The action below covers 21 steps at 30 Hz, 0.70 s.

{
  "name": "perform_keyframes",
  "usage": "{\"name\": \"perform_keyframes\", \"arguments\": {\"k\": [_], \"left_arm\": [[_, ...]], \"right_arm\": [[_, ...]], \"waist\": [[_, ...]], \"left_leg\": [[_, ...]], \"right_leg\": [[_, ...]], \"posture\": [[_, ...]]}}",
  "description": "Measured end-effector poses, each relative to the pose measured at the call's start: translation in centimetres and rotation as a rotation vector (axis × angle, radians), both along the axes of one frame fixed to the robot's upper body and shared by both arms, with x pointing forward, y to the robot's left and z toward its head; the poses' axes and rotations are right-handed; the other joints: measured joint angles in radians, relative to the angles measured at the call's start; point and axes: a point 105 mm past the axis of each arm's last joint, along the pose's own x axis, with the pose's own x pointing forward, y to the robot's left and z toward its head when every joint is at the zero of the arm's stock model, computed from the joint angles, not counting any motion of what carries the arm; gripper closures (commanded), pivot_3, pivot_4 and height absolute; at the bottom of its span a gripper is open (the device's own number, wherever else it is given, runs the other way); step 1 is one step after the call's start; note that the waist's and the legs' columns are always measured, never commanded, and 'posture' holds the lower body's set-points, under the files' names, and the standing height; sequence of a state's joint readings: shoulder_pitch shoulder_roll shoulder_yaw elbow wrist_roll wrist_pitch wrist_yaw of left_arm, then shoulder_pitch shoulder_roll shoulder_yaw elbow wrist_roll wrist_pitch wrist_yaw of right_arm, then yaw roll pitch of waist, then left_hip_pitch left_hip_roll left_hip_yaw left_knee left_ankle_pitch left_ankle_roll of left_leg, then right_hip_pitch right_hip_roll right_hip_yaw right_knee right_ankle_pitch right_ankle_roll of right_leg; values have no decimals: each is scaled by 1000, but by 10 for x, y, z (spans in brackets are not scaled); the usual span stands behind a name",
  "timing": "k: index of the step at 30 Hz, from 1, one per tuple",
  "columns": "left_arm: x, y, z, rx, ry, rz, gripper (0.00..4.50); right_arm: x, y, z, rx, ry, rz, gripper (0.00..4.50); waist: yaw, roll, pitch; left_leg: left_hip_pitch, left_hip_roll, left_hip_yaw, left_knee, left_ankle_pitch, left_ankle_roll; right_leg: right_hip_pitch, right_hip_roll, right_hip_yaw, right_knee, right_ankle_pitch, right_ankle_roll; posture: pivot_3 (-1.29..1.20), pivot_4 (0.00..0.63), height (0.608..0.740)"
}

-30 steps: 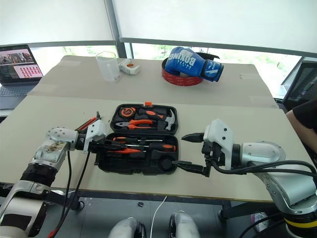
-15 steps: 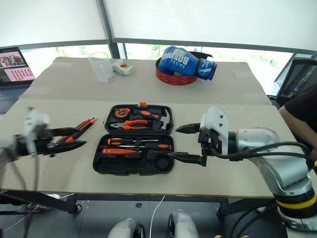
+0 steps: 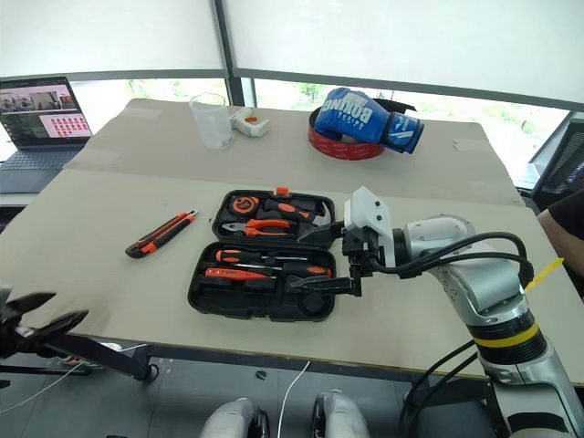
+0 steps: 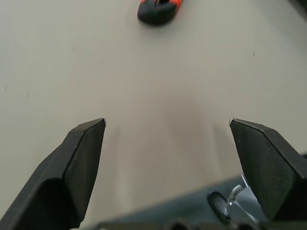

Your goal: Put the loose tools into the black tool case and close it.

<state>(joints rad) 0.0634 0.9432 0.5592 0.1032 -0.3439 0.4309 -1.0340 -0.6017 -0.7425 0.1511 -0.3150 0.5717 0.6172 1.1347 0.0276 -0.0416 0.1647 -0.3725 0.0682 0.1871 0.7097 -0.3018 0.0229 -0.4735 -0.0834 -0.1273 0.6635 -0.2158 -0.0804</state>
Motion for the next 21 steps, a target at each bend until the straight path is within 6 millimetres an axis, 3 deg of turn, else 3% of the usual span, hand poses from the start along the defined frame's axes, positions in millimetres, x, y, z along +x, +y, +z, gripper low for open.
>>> {"name": "perform_keyframes", "arguments": {"k": [6,14,17,21], "left_arm": [[65,-12,11,26,27,-44,69],[108,-38,-6,7,176,-116,69],[115,-40,-14,35,208,-111,761],[119,-32,-16,69,220,-75,2340]], "right_arm": [[-4,1,-3,1,-8,-12,0],[-12,-3,-8,2,-27,-80,0],[-15,-4,-9,-2,-36,-97,0],[-15,-6,-7,-2,-49,-120,0]], "waist": [[-14,0,0],[-39,-1,0],[-42,-1,0],[-43,-1,-1]], "left_leg": [[-1,0,2,0,5,8],[0,0,4,2,5,8],[0,0,5,3,5,8],[1,0,4,3,5,8]], "right_leg": [[-1,4,0,0,0,0],[-1,7,2,1,0,0],[-1,7,3,2,0,0],[-1,6,4,2,0,0]], "posture": [[0,150,714],[0,150,714],[0,150,714],[0,150,714]]}}
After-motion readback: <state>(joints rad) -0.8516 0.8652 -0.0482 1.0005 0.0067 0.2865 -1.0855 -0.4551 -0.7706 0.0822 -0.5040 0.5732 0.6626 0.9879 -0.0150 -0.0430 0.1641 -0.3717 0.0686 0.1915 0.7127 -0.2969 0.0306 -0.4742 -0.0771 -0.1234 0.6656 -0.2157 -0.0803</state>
